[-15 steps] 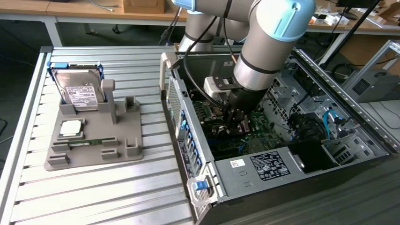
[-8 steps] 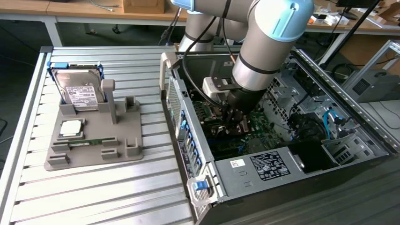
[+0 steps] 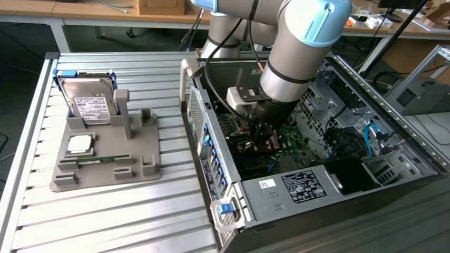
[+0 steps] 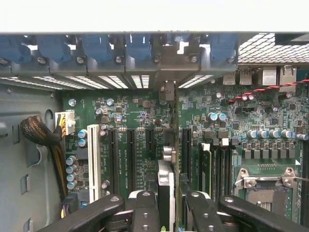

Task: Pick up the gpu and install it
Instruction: 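Insert the gpu into the slot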

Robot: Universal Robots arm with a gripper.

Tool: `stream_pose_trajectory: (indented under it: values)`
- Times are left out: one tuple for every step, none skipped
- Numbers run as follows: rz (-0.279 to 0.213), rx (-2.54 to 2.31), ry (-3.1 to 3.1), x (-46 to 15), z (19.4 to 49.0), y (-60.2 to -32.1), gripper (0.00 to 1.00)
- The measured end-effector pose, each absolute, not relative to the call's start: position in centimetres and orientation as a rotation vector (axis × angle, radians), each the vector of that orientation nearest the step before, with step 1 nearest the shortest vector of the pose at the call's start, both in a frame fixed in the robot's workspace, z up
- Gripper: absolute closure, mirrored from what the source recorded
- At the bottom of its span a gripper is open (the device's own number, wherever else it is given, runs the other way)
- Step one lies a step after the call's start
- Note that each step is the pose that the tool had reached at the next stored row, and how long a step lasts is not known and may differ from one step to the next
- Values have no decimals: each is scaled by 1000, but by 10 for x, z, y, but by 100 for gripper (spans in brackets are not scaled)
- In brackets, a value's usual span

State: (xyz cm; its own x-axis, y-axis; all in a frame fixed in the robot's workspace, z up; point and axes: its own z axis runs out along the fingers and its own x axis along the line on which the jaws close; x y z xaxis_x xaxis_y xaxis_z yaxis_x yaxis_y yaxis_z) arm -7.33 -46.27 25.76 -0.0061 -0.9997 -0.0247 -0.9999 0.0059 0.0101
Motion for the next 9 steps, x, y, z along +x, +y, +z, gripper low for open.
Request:
stream_pose_trajectory:
  values:
    - [38, -2208, 2220, -73, 258, -462, 73]
    - [38, -2209, 2219, -73, 258, -462, 73]
    - [38, -2210, 2218, -73, 258, -461, 73]
    - [38, -2211, 2217, -73, 257, -461, 73]
    - [38, -2212, 2216, -73, 257, -461, 73]
    - [38, -2214, 2214, -73, 257, -461, 73]
    - [38, -2216, 2212, -73, 257, -461, 73]
    - [38, -2218, 2211, -73, 257, -461, 73]
    - [38, -2220, 2209, -73, 257, -461, 73]
